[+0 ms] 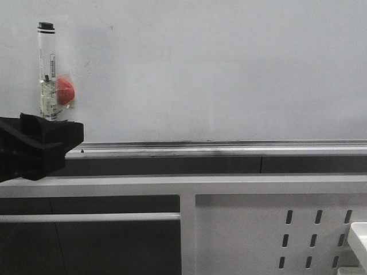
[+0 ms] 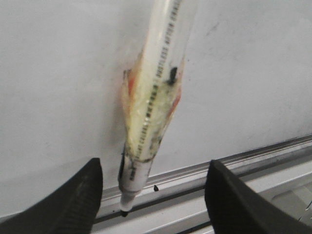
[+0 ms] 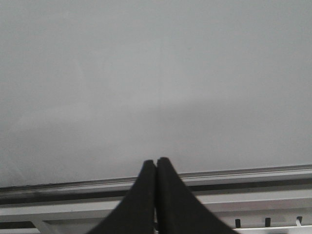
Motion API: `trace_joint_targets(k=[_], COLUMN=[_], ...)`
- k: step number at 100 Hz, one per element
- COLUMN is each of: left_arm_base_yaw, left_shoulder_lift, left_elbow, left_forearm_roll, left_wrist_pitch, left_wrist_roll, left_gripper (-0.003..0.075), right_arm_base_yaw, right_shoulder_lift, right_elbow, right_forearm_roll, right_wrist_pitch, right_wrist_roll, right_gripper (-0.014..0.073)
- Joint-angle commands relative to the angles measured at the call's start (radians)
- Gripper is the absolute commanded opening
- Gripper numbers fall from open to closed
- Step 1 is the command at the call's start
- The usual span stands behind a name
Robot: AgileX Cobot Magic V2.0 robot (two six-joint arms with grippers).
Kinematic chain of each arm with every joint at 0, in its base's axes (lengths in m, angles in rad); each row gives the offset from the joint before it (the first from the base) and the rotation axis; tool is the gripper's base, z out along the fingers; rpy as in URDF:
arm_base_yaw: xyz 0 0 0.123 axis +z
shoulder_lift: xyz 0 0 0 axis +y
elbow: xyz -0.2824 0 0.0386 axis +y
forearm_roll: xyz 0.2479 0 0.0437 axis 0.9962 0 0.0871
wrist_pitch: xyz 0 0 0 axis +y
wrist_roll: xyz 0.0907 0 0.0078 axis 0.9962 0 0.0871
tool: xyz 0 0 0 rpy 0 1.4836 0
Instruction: Write number 1 on whiteboard
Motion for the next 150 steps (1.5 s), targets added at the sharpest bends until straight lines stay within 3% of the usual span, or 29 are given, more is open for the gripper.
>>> trace_joint_targets(k=[1, 28, 35, 53, 73, 90, 104, 115, 126, 150], left_arm_base_yaw=[-0.008, -0.008, -0.008, -0.008, -0.008, -0.008, -0.008, -0.008, -0.008, -0.008], left_shoulder_lift=[-0.017, -0.017, -0.017, -0.017, -0.017, -0.017, -0.017, -0.017, -0.020, -0.108], left_elbow=[-0.024, -0.034, -0.034, -0.034, -0.026, 0.012, 0.046, 0.044, 0.016, -0.090], left_forearm_roll=[-0.011, -0.077, -0.098, -0.105, -0.069, 0.067, 0.198, 0.329, 0.449, 0.681], left_wrist_pitch=[-0.224, -0.224, -0.224, -0.224, -0.224, -0.223, -0.217, -0.173, -0.015, 0.278], left_wrist_roll=[-0.011, -0.011, -0.011, -0.011, -0.011, -0.009, 0.023, 0.049, 0.049, 0.049], left_gripper=[0.0419, 0.0400, 0.0308, -0.0019, -0.0020, -0.0020, -0.0020, -0.0020, -0.0020, -0.0020], right_arm_base_yaw=[0.001, 0.001, 0.001, 0.001, 0.001, 0.013, 0.153, 0.294, 0.438, 0.645], right_shoulder_lift=[0.018, 0.018, 0.018, 0.018, 0.018, 0.018, 0.019, 0.036, 0.076, 0.242], right_elbow=[-0.036, -0.036, -0.036, -0.036, -0.036, -0.040, -0.074, -0.116, -0.169, -0.262], right_forearm_roll=[-0.002, -0.002, -0.002, -0.002, -0.002, 0.027, 0.042, 0.042, 0.042, 0.042], right_wrist_pitch=[-0.086, -0.090, -0.090, -0.094, -0.085, -0.073, -0.001, 0.099, 0.231, 0.251], right_wrist_roll=[-0.003, -0.003, -0.003, -0.003, -0.003, -0.003, -0.007, -0.174, -0.398, -0.409], right_gripper=[-0.0071, -0.0071, -0.0071, -0.0071, -0.0071, -0.0071, -0.0071, -0.0071, -0.0069, -0.0041])
